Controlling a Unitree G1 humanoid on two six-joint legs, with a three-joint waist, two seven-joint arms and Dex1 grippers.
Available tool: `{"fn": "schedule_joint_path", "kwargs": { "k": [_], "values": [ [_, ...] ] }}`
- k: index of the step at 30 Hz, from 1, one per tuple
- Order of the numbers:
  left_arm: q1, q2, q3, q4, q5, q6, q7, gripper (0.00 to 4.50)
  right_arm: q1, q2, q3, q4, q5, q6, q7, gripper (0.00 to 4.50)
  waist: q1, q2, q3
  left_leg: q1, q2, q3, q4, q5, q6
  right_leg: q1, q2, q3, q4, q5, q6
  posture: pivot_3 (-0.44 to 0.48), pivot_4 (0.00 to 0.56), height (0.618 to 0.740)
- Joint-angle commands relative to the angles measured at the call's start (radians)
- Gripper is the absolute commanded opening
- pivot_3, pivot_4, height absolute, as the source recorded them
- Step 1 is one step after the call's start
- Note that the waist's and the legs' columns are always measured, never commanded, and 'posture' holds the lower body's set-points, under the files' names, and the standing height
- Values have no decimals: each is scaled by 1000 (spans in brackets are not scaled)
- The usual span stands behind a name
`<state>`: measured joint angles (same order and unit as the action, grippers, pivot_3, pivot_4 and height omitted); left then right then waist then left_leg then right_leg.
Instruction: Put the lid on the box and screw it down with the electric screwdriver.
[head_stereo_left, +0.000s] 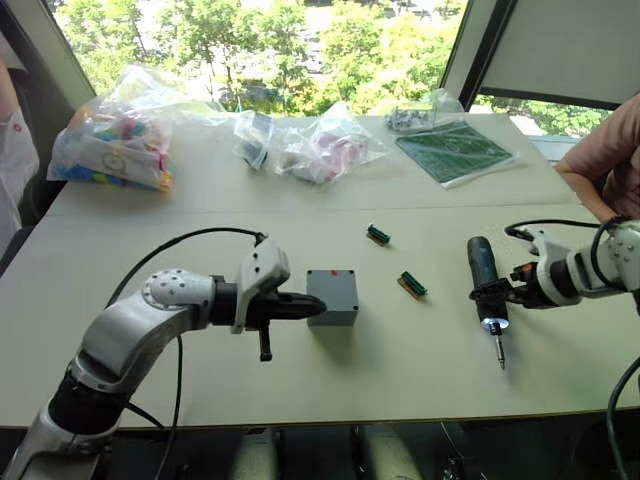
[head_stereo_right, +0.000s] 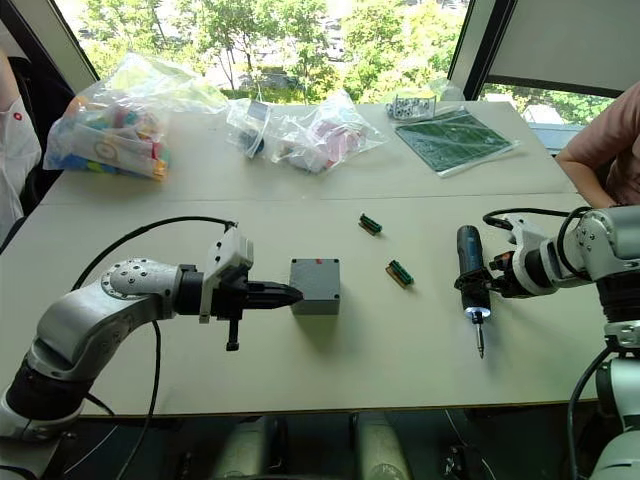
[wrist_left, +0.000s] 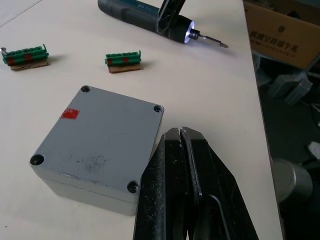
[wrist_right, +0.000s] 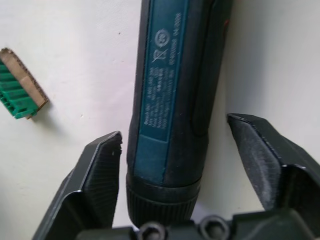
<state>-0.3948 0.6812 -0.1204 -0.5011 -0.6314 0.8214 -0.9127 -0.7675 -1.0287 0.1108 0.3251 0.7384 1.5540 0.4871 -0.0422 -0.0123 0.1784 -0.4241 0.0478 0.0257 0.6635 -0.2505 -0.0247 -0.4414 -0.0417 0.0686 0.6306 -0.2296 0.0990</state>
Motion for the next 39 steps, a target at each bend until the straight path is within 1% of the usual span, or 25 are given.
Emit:
{"fn": "schedule_joint_path", "kwargs": {
  "k": [1, 3, 4, 5, 6, 7, 8, 10, 11, 13, 15, 17, 18, 19, 21, 23, 26, 28, 30, 32, 34, 37, 39],
  "values": [
    [-20, -43, 128, 18, -92, 4, 44, 0, -63, -6, -67, -10, -56, -102, 36, 4443, 0, 0, 0, 0, 0, 0, 0, 0, 0, 0, 0, 0, 0, 0, 0, 0, 150, 740],
    [-43, -86, 225, 64, -86, -34, 136, 0, -101, 2, -114, -31, -78, -267, 91, 4443, -2, 0, 0, -1, 0, 0, 0, 0, 0, -1, 0, 0, 0, 0, 1, 0, 150, 740],
    [-58, -90, 272, 95, -104, -16, 166, 0, -87, 17, -155, -86, -84, -404, 135, 4443, -2, 0, 0, -1, 0, 0, 0, 0, 0, -1, 0, 0, 0, 1, 2, 0, 150, 740],
    [-62, -82, 308, 115, -126, 0, 171, 0, -48, 43, -188, -165, -115, -586, 165, 4443, -3, 0, 0, 0, 0, 0, 0, 0, 0, -1, 1, 0, 0, 1, 2, 0, 150, 740],
    [-56, -62, 329, 130, -152, 26, 154, 0, -21, 75, -204, -224, -123, -664, 171, 4443, -4, -1, 0, 0, 0, -1, 0, 0, 0, -1, 1, 0, 0, 2, 3, 0, 150, 740],
    [-41, -40, 335, 139, -174, 49, 124, 0, -9, 96, -197, -251, -104, -622, 174, 4443, -6, -1, 0, 1, 1, -2, -1, 0, 0, 0, 3, 0, 0, 3, 5, 0, 150, 740],
    [-16, -16, 317, 143, -142, 34, 111, 0, 12, 118, -184, -287, -96, -613, 189, 4443, -8, -1, -1, 1, 3, -2, -1, 0, 0, 0, 5, 0, 0, 3, 6, 0, 150, 740],
    [48, 47, 204, 159, -9, -15, 109, 0, 95, 174, -152, -442, -7, -579, 272, 4443, -3, -2, -1, 3, 4, -4, -2, 0, 0, 1, 7, 1, 0, 3, 6, 0, 150, 740],
    [72, 67, 163, 153, 31, -35, 105, 0, 145, 181, -123, -521, 1, -607, 321, 4443, -2, -3, -2, 3, 5, -4, -3, 0, 0, 1, 7, 1, 0, 3, 6, 0, 150, 740],
    [101, 81, 128, 123, 42, -45, 87, 0, 217, 156, -44, -614, -49, -645, 373, 4443, 9, -3, -2, 3, 5, -4, -3, -1, 1, 1, 8, 0, 1, 3, 5, 0, 150, 740],
    [115, 83, 110, 106, 52, -56, 78, 0, 259, 145, -6, -653, -89, -672, 394, 4443, 16, -3, 0, 0, 5, -4, -2, -1, 1, -1, 7, 0, 0, 2, 5, 0, 150, 740],
    [126, 88, 94, 102, 62, -63, 70, 0, 281, 141, 20, -674, -113, -681, 404, 4443, 24, -3, 0, -3, 4, -2, 1, -1, 1, -2, 7, 3, 0, 2, 0, 0, 150, 740],
    [130, 89, 69, 90, 79, -65, 71, 0, 305, 138, 43, -682, -139, -711, 416, 4443, 25, -4, 0, -2, 4, -2, 2, 0, 0, -1, 7, 4, 0, 2, -1, 0, 150, 740],
    [129, 93, 15, 87, 121, -72, 72, 0, 329, 131, 81, -678, -185, -758, 436, 4443, 26, -5, -1, -1, 3, -2, 3, 0, 0, 1, 7, 5, 0, 3, -2, 0, 150, 740],
    [119, 101, -57, 98, 181, -84, 69, 0, 344, 132, 122, -663, -236, -804, 459, 4443, 27, -7, -2, 2, 3, -2, 3, 0, -1, 4, 7, 6, -1, 2, -2, 0, 150, 740],
    [88, 81, -80, 134, 190, -98, 50, 0, 330, 147, 136, -649, -232, -790, 484, 4443, 25, -7, -2, 5, 3, -2, 2, 0, -1, 7, 7, 6, -2, 2, -2, 0, 150, 740],
    [26, 49, -112, 194, 219, -125, 29, 0, 310, 167, 185, -644, -255, -788, 518, 4443, 26, -7, -2, 2, 4, -2, 1, 0, -1, 3, 9, 7, -1, 2, -2, 0, 150, 740],
    [-20, 27, -148, 236, 254, -143, 17, 0, 303, 194, 225, -637, -298, -812, 512, 4443, 26, -7, -2, 2, 4, -3, 1, 0, 0, 2, 10, 7, 0, 2, -2, 0, 150, 740],
    [-54, 8, -175, 265, 283, -158, 13, 0, 303, 206, 244, -636, -320, -822, 522, 4443, 26, -7, -2, 3, 4, -4, 1, 0, 0, 3, 11, 7, 1, 2, -2, 0, 150, 740],
    [-79, -16, -177, 284, 291, -159, 17, 0, 307, 205, 254, -650, -328, -823, 543, 4443, 26, -7, -2, 2, 4, -4, 1, 0, 0, 3, 11, 7, 0, 2, -2, 0, 150, 740],
    [-94, -33, -175, 296, 293, -163, 11, 0, 309, 218, 244, -664, -311, -803, 546, 4443, 26, -7, -2, 2, 4, -3, 1, 0, 0, 3, 11, 7, 0, 2, -2, 0, 150, 740],
    [-141, -75, -184, 351, 322, -200, 9, 0, 311, 239, 229, -741, -234, -727, 565, 4443, 27, -7, -2, 2, 4, -4, 2, 0, 0, 2, 11, 7, 1, 2, -2, 0, 150, 740],
    [-156, -87, -186, 375, 341, -212, 8, 0, 315, 233, 221, -781, -213, -695, 570, 4443, 29, -7, -2, 2, 4, -4, 2, 0, 0, 2, 12, 7, 1, 2, -2, 0, 150, 740]
  ]
}}
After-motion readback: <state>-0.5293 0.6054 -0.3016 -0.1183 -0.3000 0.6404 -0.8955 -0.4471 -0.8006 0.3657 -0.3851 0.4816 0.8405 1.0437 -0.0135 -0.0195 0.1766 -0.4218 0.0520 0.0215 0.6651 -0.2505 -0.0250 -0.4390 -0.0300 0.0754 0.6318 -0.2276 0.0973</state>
